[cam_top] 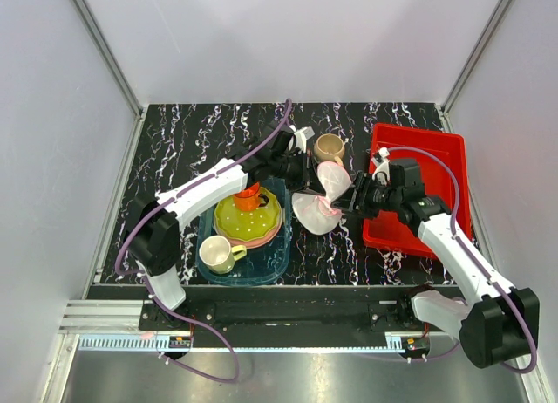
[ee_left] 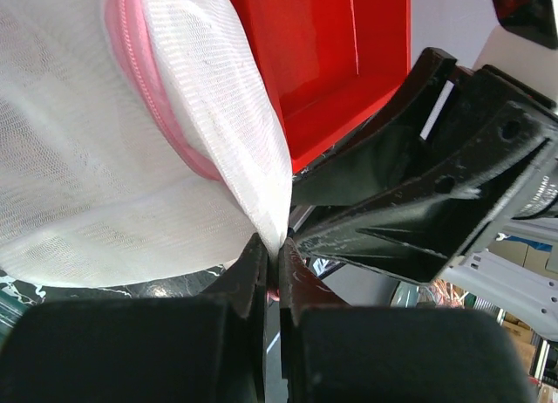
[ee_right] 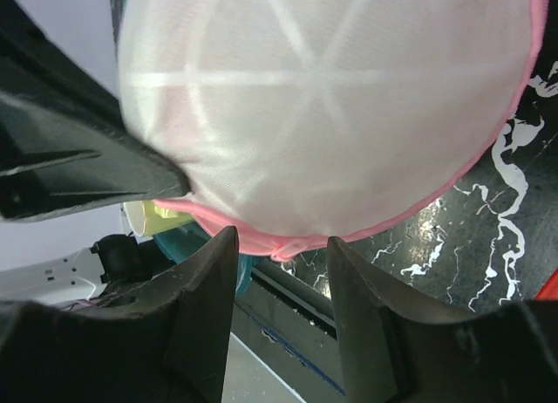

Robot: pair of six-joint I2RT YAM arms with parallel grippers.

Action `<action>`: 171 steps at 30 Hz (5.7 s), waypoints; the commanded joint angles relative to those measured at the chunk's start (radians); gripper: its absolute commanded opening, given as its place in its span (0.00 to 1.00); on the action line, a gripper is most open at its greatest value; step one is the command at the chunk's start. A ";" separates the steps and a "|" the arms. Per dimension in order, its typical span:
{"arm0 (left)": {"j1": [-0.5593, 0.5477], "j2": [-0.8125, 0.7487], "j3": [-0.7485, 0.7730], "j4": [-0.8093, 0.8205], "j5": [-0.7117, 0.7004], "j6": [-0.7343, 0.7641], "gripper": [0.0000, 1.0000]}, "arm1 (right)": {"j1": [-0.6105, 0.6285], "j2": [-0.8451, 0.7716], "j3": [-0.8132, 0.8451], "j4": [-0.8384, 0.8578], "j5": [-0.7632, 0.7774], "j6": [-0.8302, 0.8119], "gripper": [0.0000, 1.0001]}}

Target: Unzip the laundry bag and remove the bra

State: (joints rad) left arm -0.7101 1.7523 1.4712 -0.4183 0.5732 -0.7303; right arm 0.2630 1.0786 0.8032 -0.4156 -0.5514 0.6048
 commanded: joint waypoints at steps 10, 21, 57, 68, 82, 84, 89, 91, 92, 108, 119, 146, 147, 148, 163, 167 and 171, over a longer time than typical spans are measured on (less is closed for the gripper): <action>-0.005 -0.016 0.021 0.078 0.030 -0.009 0.00 | 0.039 0.041 0.033 0.122 -0.090 0.044 0.58; -0.003 0.016 0.058 0.079 0.036 -0.023 0.00 | 0.067 -0.213 -0.042 0.049 -0.184 -0.069 0.52; -0.005 0.004 0.066 0.038 0.060 0.015 0.00 | 0.068 -0.029 -0.187 0.445 -0.148 -0.102 0.76; -0.005 0.019 0.069 0.047 0.070 0.006 0.00 | 0.067 -0.103 -0.231 0.393 -0.078 -0.089 0.62; -0.006 0.007 0.060 0.036 0.054 0.019 0.00 | 0.068 -0.161 -0.226 0.307 -0.047 -0.099 0.55; -0.005 0.009 0.060 0.033 0.054 0.022 0.00 | 0.068 -0.174 -0.223 0.291 -0.044 -0.097 0.54; -0.005 0.010 0.057 0.030 0.054 0.022 0.00 | 0.067 -0.178 -0.214 0.265 -0.059 -0.099 0.57; -0.005 0.010 0.058 0.030 0.051 0.022 0.00 | 0.068 -0.174 -0.211 0.262 -0.077 -0.099 0.59; -0.005 0.012 0.060 0.032 0.051 0.022 0.00 | 0.068 -0.174 -0.210 0.264 -0.081 -0.096 0.59; -0.005 0.022 0.064 0.035 0.057 0.019 0.00 | 0.068 -0.167 -0.214 0.285 -0.068 -0.086 0.39; -0.003 0.016 0.061 0.030 0.056 0.025 0.00 | 0.068 -0.203 -0.229 0.225 0.073 -0.066 0.00; 0.089 0.076 0.247 -0.019 -0.051 0.069 0.00 | 0.068 -0.278 -0.206 0.024 0.104 -0.062 0.00; 0.090 0.104 0.259 -0.019 -0.062 0.063 0.00 | 0.068 -0.281 -0.210 0.031 0.085 -0.050 0.00; 0.090 0.117 0.273 -0.019 -0.065 0.062 0.00 | 0.071 -0.289 -0.213 0.056 0.071 -0.036 0.00; 0.040 -0.195 -0.063 0.048 -0.275 -0.088 0.71 | 0.113 -0.233 -0.165 0.155 0.122 0.079 0.00; -0.058 -0.257 -0.178 0.138 -0.273 -0.213 0.72 | 0.113 -0.206 -0.191 0.187 0.102 0.087 0.00; -0.121 -0.193 -0.184 0.185 -0.265 -0.254 0.74 | 0.113 -0.184 -0.199 0.192 0.102 0.076 0.00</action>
State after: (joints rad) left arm -0.7803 1.4960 1.3117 -0.3626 0.3336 -0.8848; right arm 0.3668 0.8795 0.6109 -0.2790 -0.4381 0.6804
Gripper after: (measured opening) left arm 0.732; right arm 0.010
